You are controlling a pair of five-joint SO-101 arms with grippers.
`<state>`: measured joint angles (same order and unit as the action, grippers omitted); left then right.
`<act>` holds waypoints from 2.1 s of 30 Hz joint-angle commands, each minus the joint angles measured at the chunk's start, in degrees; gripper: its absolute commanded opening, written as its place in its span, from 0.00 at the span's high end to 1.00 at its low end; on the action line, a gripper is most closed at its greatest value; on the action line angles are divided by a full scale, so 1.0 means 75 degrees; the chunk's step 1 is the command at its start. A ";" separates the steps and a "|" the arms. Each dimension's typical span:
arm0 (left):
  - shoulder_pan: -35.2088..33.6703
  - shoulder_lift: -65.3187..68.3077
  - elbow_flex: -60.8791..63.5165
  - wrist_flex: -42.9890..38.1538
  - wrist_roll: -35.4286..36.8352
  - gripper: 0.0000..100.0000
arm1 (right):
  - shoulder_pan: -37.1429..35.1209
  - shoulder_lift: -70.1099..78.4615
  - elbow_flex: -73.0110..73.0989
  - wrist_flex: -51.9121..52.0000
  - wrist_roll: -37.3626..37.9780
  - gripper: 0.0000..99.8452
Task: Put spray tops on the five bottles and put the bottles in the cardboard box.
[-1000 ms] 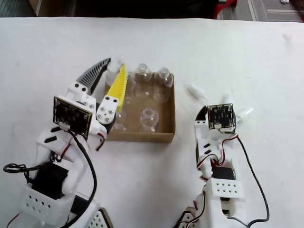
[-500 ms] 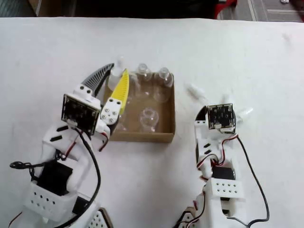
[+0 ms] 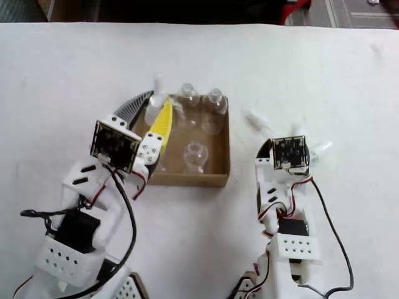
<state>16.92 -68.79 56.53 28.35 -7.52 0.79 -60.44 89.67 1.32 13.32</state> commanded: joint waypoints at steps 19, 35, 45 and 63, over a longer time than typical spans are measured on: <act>0.0029 0.0006 0.0023 -0.0234 0.0082 0.98 | -0.0053 -0.0041 -0.0035 -0.0182 0.0070 0.77; -0.0018 0.0006 0.0023 -0.0234 0.0059 0.98 | -0.0053 -0.0041 -0.0035 -0.0182 0.0070 0.77; -0.0018 0.0006 0.0023 -0.0176 0.0059 0.98 | -0.0053 -0.0041 -0.0035 -0.0182 0.0070 0.77; -0.0029 0.0006 0.0305 -0.0223 0.0047 0.98 | -0.0053 -0.0041 -0.0035 -0.0182 0.0070 0.77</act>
<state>16.84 -68.79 58.99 28.26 -7.52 0.79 -60.44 89.67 1.32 13.32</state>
